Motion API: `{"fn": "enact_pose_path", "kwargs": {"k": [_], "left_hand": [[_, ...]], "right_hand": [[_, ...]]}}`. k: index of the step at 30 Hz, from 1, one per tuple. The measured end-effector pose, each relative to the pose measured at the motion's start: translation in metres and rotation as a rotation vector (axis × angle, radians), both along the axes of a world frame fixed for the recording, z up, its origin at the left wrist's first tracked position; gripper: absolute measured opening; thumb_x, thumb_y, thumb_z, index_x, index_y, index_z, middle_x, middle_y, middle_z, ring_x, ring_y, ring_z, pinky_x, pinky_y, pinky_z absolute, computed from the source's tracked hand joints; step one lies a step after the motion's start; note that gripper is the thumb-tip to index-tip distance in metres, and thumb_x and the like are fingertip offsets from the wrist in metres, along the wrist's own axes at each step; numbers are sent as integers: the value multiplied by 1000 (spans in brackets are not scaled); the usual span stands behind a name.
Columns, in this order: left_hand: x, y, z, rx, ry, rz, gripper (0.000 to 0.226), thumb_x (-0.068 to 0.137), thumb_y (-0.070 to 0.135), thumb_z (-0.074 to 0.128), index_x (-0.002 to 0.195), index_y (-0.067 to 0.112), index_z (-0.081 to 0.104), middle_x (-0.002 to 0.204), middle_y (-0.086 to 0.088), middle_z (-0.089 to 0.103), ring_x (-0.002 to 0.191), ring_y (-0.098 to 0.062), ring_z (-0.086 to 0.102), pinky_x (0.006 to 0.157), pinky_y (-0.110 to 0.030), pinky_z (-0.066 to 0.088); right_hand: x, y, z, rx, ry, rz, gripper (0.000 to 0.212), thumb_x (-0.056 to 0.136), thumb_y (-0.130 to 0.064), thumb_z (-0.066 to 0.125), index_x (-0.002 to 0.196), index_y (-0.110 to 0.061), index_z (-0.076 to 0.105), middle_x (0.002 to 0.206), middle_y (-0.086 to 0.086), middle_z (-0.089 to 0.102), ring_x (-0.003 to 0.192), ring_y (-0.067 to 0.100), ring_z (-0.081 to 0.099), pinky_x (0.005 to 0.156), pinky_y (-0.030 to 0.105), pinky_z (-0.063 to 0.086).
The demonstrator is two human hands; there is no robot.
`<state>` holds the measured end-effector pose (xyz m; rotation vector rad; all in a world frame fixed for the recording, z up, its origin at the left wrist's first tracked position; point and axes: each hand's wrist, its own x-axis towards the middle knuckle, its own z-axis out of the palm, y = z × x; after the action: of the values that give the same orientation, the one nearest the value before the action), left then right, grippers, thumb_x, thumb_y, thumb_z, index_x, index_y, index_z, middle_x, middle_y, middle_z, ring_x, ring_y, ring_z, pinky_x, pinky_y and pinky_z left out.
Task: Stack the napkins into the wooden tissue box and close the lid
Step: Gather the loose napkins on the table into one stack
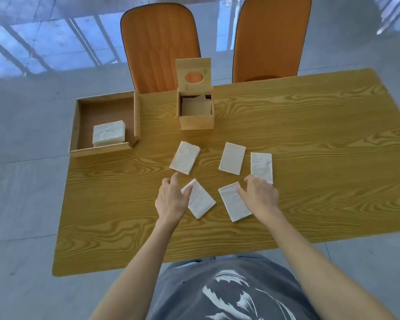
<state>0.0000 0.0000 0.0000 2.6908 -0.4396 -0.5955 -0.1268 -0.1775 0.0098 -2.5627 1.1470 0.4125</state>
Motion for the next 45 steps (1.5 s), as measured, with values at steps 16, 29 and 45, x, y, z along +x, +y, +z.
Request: {"fn": "enact_pose_path", "kwargs": {"k": [16,29,45], "left_hand": [[-14,12,-33,-34,209,321,46,84,44,69,123,23,53,124,-6,52,108,-25,58,76,-39,51],[-14,25,-39,-523,283,475,21,87,22,71,106,18,64,95,7,68,89,-9,65,74,-20,50],[10,32,-44,-766,741,696,23,94,11,65,116,5,65,94,-6,76,82,-15,73,67,-24,60]], "right_hand": [[-4,23,-22,120,-22,-216,41,88,-41,69,116,-14,55,116,9,60,105,29,61,70,33,40],[3,18,-26,479,-401,-310,24,94,-21,66,115,-10,69,108,5,71,100,21,65,83,34,52],[58,58,-55,760,-365,-306,23,91,-17,70,112,-9,69,105,6,73,96,19,68,72,22,52]]}}
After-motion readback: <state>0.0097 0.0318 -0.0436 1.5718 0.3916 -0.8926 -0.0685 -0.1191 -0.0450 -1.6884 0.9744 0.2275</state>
